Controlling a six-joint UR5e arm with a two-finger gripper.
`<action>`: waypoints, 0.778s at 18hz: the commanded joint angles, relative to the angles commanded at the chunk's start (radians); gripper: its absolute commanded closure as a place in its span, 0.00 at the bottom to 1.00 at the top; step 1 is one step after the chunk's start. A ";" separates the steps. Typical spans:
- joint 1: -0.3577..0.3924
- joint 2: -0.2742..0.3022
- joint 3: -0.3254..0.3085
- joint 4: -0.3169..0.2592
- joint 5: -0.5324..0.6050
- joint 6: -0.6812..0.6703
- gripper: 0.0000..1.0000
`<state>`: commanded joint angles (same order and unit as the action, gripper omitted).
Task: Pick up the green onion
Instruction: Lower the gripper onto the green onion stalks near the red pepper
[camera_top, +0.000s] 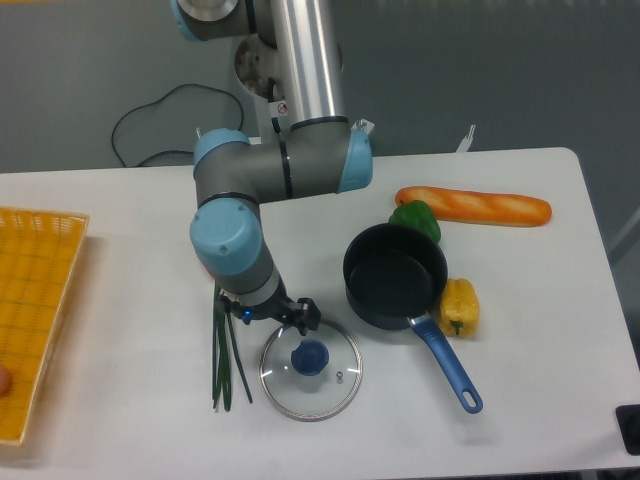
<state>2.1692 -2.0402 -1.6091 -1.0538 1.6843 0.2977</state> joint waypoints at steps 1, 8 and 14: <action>-0.009 0.002 -0.003 0.000 -0.002 -0.006 0.00; -0.051 0.005 -0.048 0.003 -0.003 -0.060 0.00; -0.083 -0.002 -0.049 0.000 -0.002 -0.068 0.00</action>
<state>2.0862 -2.0417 -1.6582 -1.0538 1.6828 0.2301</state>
